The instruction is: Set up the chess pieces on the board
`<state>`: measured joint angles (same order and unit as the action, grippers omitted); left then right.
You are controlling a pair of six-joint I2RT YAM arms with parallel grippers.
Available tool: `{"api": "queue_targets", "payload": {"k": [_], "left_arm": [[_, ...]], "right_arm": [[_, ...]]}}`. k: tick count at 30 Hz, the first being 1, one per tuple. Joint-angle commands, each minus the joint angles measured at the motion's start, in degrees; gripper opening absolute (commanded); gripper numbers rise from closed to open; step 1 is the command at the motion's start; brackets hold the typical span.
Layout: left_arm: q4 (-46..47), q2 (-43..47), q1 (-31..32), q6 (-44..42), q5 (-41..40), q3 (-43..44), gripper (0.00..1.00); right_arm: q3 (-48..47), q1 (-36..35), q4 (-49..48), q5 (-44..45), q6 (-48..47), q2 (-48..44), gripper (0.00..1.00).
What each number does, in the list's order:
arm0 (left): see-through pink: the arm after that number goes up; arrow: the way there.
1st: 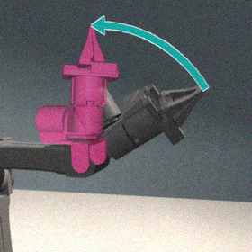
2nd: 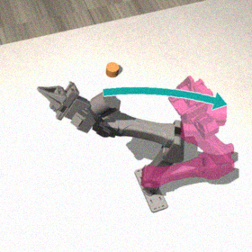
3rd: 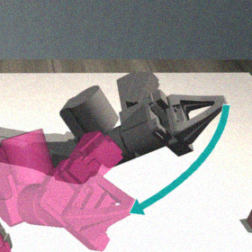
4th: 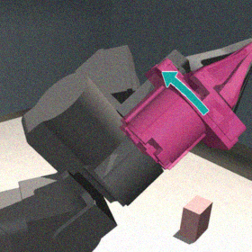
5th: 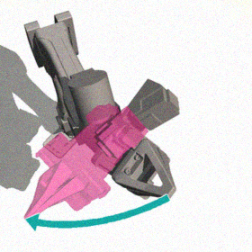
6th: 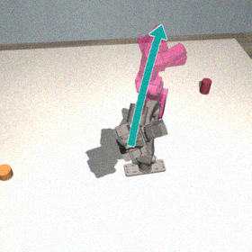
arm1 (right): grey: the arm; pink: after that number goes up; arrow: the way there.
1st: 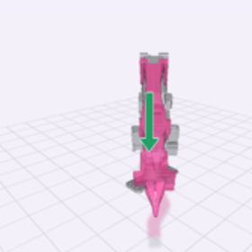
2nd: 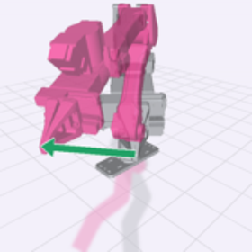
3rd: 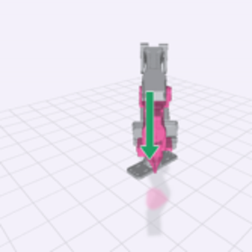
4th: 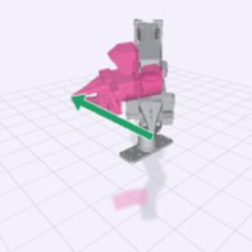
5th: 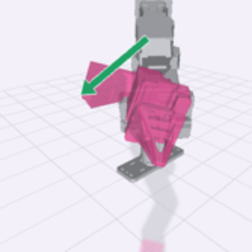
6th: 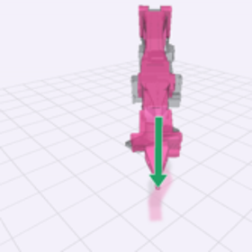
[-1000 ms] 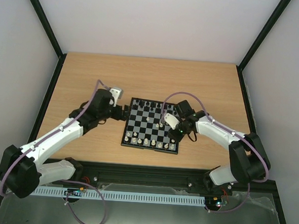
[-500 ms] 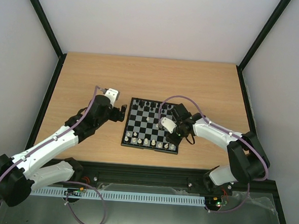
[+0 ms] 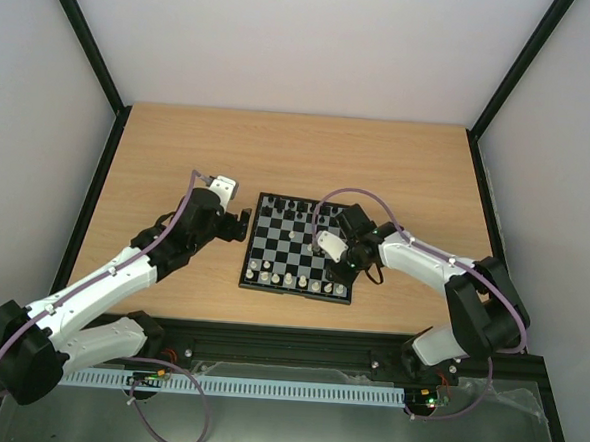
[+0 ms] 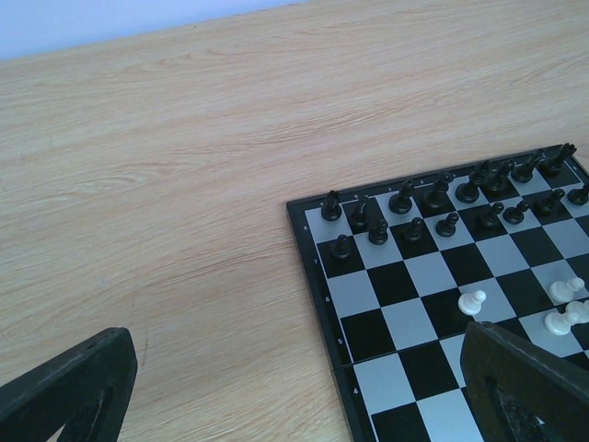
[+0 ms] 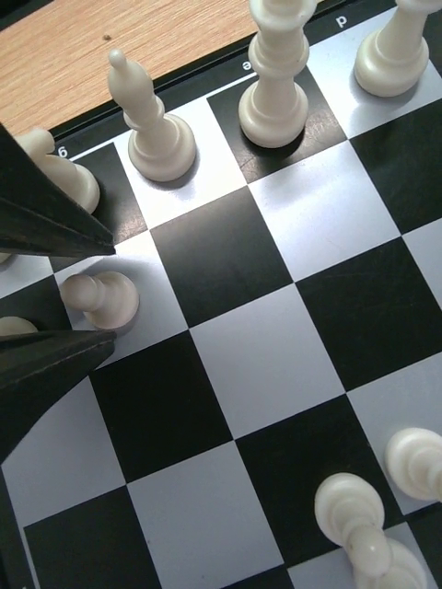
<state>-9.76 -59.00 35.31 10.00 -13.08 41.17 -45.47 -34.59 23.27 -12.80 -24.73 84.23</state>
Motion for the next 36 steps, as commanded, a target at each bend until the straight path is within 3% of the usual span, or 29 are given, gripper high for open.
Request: {"api": "queue_targets", "payload": {"k": [1,7,15,27,36], "left_arm": [[1.0,-0.3,-0.2,-0.6,0.2,-0.2,0.99],[0.9,-0.4,-0.2,-0.5,0.7,-0.1,0.99],[0.7,0.2,-0.2,-0.4,1.1,-0.3,0.99],[0.5,0.2,-0.2,0.0,2.0,-0.3,0.99],[0.4,-0.1,-0.2,0.1,2.5,-0.3,0.99]], "right_arm": [[-3.6,-0.4,3.9,-1.4,1.2,-1.1,0.25],[-10.4,-0.3,5.9,-1.6,2.2,-0.5,0.27],[-13.8,-0.3,1.4,7.6,5.0,8.6,0.27],[-16.4,-0.3,-0.1,6.7,6.6,14.4,0.28],[-18.1,-0.4,-0.1,6.3,7.0,16.5,0.16]]}}
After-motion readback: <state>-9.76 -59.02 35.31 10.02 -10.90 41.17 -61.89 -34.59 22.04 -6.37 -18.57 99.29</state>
